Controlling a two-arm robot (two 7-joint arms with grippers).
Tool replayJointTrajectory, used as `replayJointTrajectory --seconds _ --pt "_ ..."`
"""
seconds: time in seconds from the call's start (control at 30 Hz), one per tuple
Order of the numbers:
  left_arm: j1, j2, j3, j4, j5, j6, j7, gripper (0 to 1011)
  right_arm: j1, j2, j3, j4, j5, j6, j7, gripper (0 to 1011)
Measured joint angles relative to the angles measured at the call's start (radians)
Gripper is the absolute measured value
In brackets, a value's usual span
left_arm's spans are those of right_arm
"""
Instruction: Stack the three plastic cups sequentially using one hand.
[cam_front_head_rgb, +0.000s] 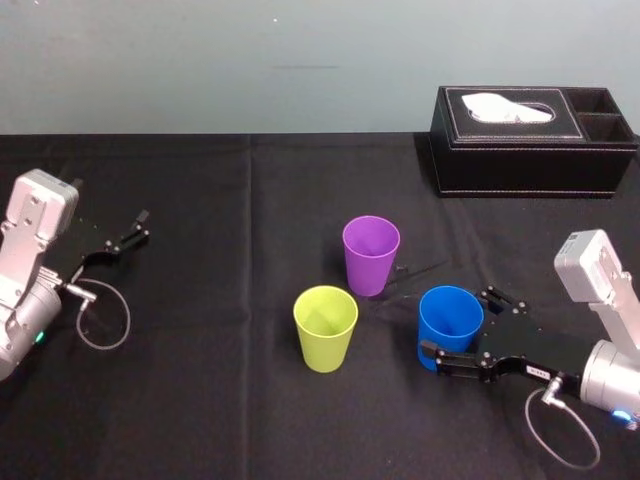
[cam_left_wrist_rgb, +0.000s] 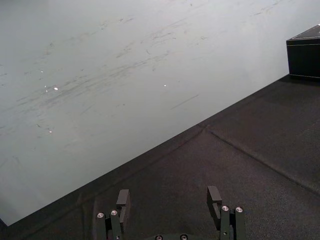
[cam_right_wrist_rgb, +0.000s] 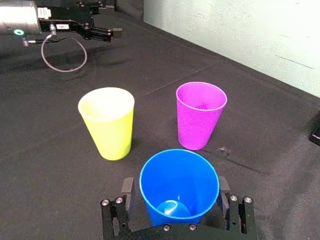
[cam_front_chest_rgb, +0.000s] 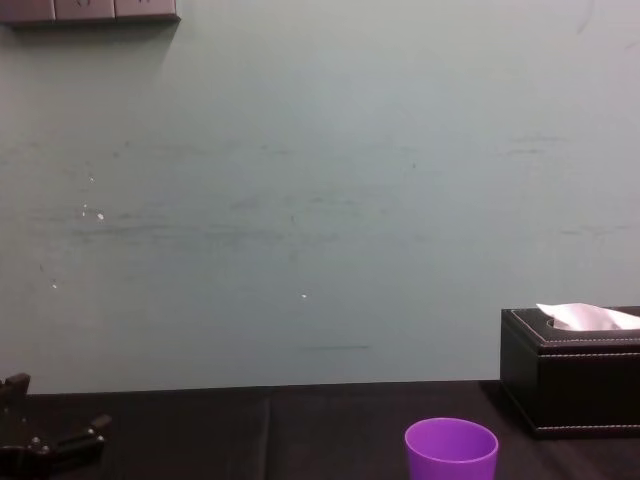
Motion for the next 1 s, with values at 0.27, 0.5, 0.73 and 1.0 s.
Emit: replayJointTrajectory --seconds 0.27,0.5,0.73,1.0 --pt "0.0 0.0 0.0 0.0 0.0 0.0 0.0 1011 0.002 -0.002 -0.001 0.003 -0.001 0.0 -0.002 1000" --pt "0.0 0.0 0.0 0.0 0.0 0.0 0.0 1011 0.0 0.0 0.0 0.0 -0.001 0.0 -0.002 915" --pt "0.0 0.0 0.0 0.0 0.0 0.0 0.0 1011 -0.001 0.001 0.001 -0.001 0.0 0.0 -0.002 785" --pt "0.0 0.0 0.0 0.0 0.0 0.0 0.0 1011 -0.001 0.002 0.002 -0.002 0.001 0.0 -0.002 746"
